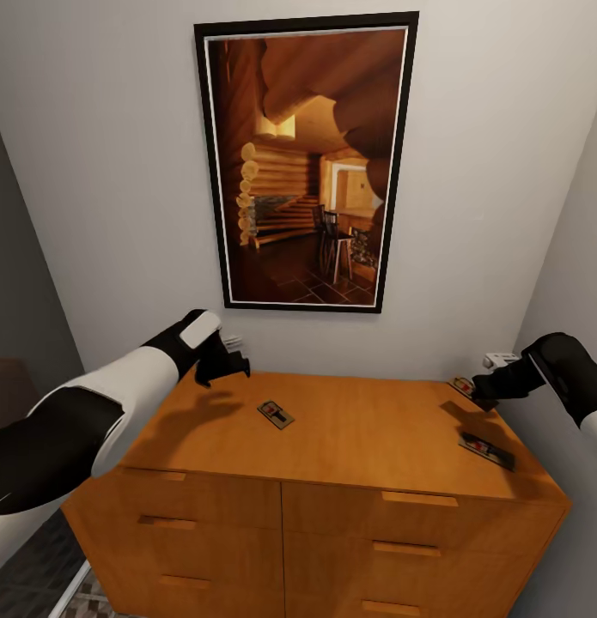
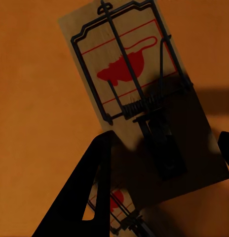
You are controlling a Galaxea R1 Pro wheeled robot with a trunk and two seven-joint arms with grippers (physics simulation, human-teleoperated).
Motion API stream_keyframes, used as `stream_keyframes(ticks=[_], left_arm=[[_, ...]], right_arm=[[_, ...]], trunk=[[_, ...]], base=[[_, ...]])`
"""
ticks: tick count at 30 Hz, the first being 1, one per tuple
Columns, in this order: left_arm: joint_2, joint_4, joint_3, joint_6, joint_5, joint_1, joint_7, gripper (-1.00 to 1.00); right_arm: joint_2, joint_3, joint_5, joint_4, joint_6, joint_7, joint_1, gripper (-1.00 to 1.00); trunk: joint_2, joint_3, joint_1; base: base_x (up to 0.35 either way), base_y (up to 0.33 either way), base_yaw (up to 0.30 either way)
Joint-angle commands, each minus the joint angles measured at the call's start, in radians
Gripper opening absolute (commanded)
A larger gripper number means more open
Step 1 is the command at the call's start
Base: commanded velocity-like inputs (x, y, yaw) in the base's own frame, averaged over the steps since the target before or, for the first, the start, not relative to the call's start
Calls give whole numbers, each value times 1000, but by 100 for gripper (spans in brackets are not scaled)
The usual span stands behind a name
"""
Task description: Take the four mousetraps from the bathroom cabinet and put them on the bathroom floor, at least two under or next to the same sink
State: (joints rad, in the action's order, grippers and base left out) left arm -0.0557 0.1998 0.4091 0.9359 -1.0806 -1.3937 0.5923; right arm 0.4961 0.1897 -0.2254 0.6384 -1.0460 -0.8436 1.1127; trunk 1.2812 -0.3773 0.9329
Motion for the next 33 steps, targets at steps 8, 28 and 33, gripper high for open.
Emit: stream_keyframes(ticks=[8,28,33], left_arm=[[10,93,18,86,29,-1,8,100],[326,145,25,107,175,-1,-4,100],[343,146,65,108,176,-1,-7,100]], right_arm=[[1,4,-23,1,-1,-8,1,-100],[-13,2,-91,1,-1,-5,1,-100],[-17,1,-92,1,-1,1,1,-100]], trunk=[[1,-1,0],[1,-1,0],[1,-1,0]], base=[[0,0,0],[0,0,0],[0,0,0]])
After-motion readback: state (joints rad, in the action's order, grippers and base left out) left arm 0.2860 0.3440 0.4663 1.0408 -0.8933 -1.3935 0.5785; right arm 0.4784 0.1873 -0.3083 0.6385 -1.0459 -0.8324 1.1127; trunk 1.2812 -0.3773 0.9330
